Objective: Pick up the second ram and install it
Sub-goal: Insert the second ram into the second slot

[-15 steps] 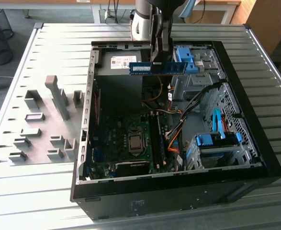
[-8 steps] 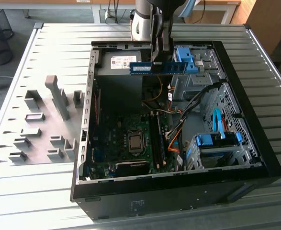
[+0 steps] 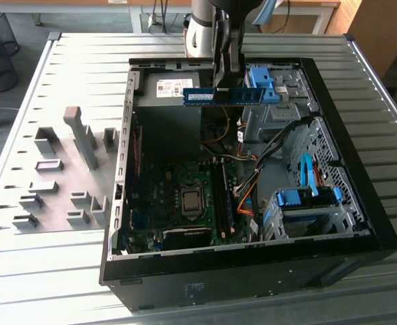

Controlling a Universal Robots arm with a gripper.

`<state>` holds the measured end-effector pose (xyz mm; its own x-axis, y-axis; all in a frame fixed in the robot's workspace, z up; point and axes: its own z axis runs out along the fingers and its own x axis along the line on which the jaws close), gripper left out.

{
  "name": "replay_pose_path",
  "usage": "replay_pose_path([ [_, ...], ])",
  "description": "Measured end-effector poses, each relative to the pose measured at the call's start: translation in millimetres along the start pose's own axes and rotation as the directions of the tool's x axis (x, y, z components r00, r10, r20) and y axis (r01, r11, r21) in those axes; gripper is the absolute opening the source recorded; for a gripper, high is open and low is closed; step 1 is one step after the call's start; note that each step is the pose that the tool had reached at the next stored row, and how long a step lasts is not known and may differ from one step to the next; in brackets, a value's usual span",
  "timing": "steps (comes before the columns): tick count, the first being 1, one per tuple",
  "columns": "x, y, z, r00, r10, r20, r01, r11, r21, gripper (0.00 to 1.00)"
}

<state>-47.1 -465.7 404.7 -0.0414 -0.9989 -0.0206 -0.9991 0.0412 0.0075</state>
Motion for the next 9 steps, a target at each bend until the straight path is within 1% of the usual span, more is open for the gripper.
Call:
replay_pose_path([
  [2, 0.0, -0.1, 0.4, 0.9999, 0.01, -0.0016, -0.01, 1.0, 0.0004, 0.14],
  [3, 0.0, -0.1, 0.6, 0.9997, 0.023, -0.0038, -0.023, 0.9997, 0.0006, 0.14],
  [5, 0.0, 0.0, 1.6, 0.9984, 0.056, -0.0052, -0.056, 0.9984, 0.0014, 0.14],
  [7, 0.1, 0.0, 3.0, 0.9957, 0.093, -0.0056, -0.093, 0.9957, 0.0022, 0.14],
  [9, 0.1, 0.0, 4.7, 0.9917, 0.128, -0.0054, -0.128, 0.9917, 0.003, 0.14],
])
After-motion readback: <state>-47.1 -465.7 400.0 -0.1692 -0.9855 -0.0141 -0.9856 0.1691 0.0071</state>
